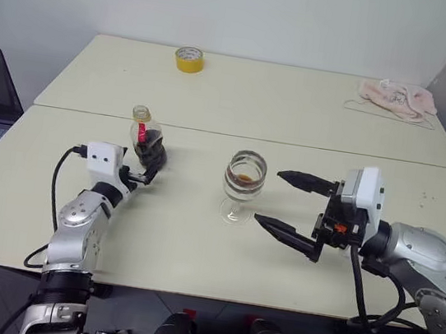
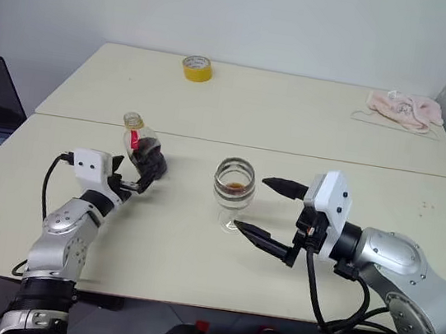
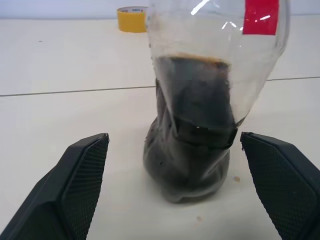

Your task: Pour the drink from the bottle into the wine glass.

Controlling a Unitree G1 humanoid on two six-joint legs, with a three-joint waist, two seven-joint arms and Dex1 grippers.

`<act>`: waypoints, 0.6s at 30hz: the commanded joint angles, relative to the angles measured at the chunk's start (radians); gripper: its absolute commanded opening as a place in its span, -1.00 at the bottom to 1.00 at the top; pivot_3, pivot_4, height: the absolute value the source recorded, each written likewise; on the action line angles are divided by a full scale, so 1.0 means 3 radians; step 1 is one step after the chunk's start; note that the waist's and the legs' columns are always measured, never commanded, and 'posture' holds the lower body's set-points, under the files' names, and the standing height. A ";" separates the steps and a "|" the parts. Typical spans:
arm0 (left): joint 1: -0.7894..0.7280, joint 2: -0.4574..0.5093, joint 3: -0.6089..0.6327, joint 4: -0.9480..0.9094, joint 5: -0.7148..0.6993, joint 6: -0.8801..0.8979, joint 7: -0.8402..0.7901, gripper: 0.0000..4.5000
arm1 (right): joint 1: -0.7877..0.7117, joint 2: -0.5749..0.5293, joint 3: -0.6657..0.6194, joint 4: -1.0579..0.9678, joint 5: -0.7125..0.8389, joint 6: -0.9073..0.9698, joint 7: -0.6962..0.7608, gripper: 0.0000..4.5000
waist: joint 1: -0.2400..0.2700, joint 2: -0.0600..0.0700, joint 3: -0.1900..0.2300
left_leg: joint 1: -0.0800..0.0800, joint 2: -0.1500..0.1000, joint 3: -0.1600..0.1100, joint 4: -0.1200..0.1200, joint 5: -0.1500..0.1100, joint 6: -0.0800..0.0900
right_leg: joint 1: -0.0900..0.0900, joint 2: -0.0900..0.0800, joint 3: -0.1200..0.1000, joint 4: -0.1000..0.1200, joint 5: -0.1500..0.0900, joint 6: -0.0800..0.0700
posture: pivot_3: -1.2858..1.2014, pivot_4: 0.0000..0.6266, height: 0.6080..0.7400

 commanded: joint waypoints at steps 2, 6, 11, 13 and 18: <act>0.0224 0.0052 0.0073 -0.0546 0.0019 0.0090 0.0108 0.98 | 0.0439 0.0211 -0.0101 0.0093 -0.0349 -0.0432 -0.0099 1.00 | 0.0001 -0.0003 -0.0002 | 0.0000 0.0000 0.0001 -0.0002 0.0000 0.0000 | 0.0000 0.0000 0.0001 -0.0003 0.0000 0.0000 | 0.03 -0.52 1.00; 0.0521 0.0003 0.0059 -0.1041 -0.0015 0.0362 0.0218 0.98 | 0.0801 0.0466 -0.0084 0.0318 -0.0695 -0.0858 -0.0169 1.00 | 0.0002 -0.0003 -0.0002 | 0.0001 0.0000 0.0005 -0.0001 0.0000 -0.0001 | 0.0001 -0.0001 0.0006 -0.0002 0.0000 0.0000 | 0.03 -0.52 1.00; 0.0751 -0.0092 0.0026 -0.1378 0.0122 0.0538 0.0455 0.98 | 0.1049 0.0834 0.0002 0.0845 -0.1277 -0.1571 -0.0334 1.00 | 0.0002 -0.0002 -0.0002 | 0.0008 0.0002 0.0006 -0.0003 -0.0001 0.0000 | 0.0005 0.0001 0.0006 -0.0001 0.0000 0.0001 | 0.03 -0.52 1.00; 0.0855 -0.0128 -0.0017 -0.1441 0.0235 0.0472 0.0525 0.98 | 0.1131 0.1077 0.0006 0.1122 -0.1551 -0.1923 -0.0561 1.00 | 0.0001 -0.0002 -0.0002 | 0.0009 0.0001 0.0007 -0.0004 -0.0001 0.0000 | 0.0005 0.0001 0.0007 -0.0001 0.0000 0.0001 | 0.03 -0.52 1.00; 0.1034 -0.0261 -0.0051 -0.1600 0.0276 0.0404 0.0606 0.98 | 0.1338 0.1428 0.0009 0.1405 -0.1953 -0.2477 -0.0879 1.00 | 0.0002 0.0002 -0.0003 | 0.0008 0.0001 0.0008 -0.0005 0.0000 -0.0002 | 0.0003 0.0001 0.0009 -0.0002 0.0000 0.0000 | 0.03 -0.52 1.00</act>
